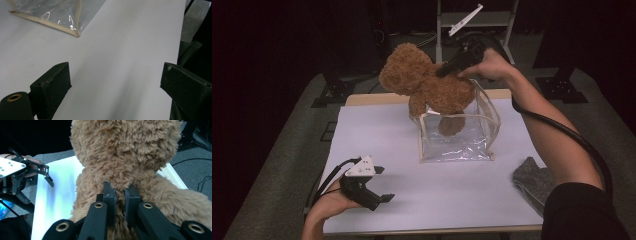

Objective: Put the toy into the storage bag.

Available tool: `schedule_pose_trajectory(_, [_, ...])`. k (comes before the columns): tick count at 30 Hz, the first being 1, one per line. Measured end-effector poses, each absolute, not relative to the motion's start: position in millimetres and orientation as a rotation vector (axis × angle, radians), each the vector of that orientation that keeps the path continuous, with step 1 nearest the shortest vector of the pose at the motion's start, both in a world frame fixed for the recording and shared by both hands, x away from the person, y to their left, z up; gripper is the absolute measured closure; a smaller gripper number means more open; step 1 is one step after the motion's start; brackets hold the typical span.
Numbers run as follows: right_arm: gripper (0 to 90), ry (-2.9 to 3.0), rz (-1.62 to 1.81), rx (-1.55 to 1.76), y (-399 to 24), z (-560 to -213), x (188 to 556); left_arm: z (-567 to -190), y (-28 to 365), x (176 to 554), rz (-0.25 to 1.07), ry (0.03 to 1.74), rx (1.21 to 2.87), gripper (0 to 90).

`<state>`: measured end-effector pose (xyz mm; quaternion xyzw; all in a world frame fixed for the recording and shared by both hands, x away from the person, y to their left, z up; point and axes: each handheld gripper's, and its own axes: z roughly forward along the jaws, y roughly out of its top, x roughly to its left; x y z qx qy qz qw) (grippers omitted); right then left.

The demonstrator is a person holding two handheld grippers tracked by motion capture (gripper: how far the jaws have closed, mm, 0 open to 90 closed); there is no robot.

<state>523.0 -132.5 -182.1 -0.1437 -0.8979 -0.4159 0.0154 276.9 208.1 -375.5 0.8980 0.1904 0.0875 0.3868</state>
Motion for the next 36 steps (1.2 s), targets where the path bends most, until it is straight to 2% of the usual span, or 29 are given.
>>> schedule_pose_trajectory(12, [82.9, -2.760, -1.283, -0.550, -167, -218, 531, -376, 206, 276, 0.219, 0.481, 2.288, 8.1])
schedule_pose_trajectory(23, [82.9, -2.817, -1.125, -0.518, -164, -256, 523, -378, 207, 275, 0.210, 0.490, 2.292, 8.2])
schedule_pose_trajectory(36, [79.8, -2.882, -0.977, -0.542, -169, -279, 513, -377, 206, 272, 0.212, 0.487, 2.291, 8.1])
